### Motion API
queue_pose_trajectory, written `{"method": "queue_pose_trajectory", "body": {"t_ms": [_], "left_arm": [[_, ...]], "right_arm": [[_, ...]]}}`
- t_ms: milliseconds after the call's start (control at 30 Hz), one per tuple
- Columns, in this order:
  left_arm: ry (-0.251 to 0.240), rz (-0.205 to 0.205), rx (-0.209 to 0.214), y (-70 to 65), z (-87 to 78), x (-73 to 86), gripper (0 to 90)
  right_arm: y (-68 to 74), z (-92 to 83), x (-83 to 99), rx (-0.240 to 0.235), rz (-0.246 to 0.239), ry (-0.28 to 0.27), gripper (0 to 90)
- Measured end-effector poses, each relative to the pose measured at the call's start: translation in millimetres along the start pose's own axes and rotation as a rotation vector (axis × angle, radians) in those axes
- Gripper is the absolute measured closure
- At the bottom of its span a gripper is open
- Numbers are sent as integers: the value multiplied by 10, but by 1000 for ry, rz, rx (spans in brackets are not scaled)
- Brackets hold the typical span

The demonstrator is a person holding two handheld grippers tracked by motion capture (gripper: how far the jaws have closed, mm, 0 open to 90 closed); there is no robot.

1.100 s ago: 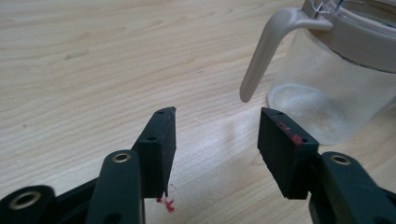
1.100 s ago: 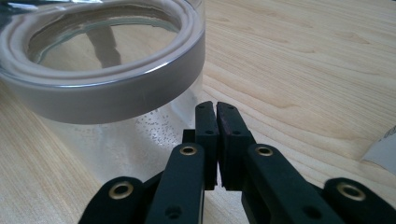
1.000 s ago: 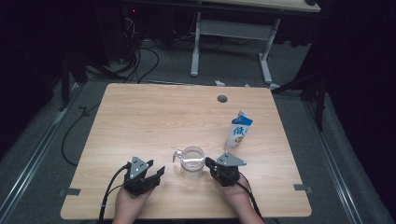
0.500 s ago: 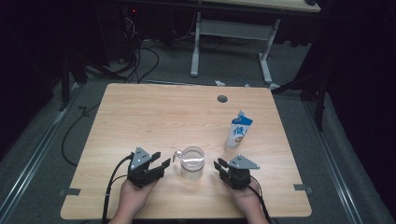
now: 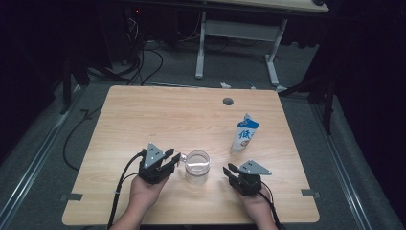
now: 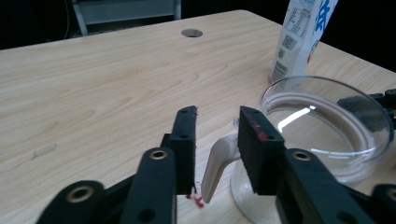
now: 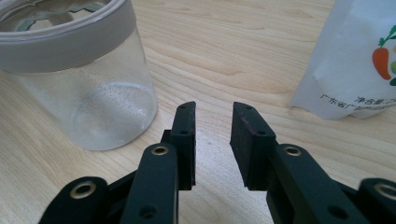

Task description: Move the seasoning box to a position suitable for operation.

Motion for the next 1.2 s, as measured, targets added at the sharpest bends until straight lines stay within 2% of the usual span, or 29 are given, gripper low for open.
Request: {"method": "queue_pose_trajectory", "body": {"t_ms": [133, 467, 567, 900, 1200], "left_arm": [[7, -17, 16, -15, 41, -44, 758], [-17, -7, 22, -74, 74, -117, 877], [-10, -7, 24, -94, 91, -121, 897], [-7, 20, 6, -131, 113, -96, 899], [-12, 18, 2, -129, 114, -84, 900]], "right_arm": [[7, -3, 3, -4, -1, 3, 712], [19, -22, -7, -17, -8, -10, 730], [25, -33, -10, -18, -11, -13, 745], [63, -61, -40, -36, -34, -37, 814], [134, -86, -85, -46, -53, -65, 858]]}}
Point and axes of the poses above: each handheld gripper's, and its own axes: z roughly forward along the jaws, x roughly out of its underside, y roughly to its left, the point moved 4 cm from there along z, roughly forward along the jaws, and after that the axes turned 8 degrees about z, right-handed, at the moved point
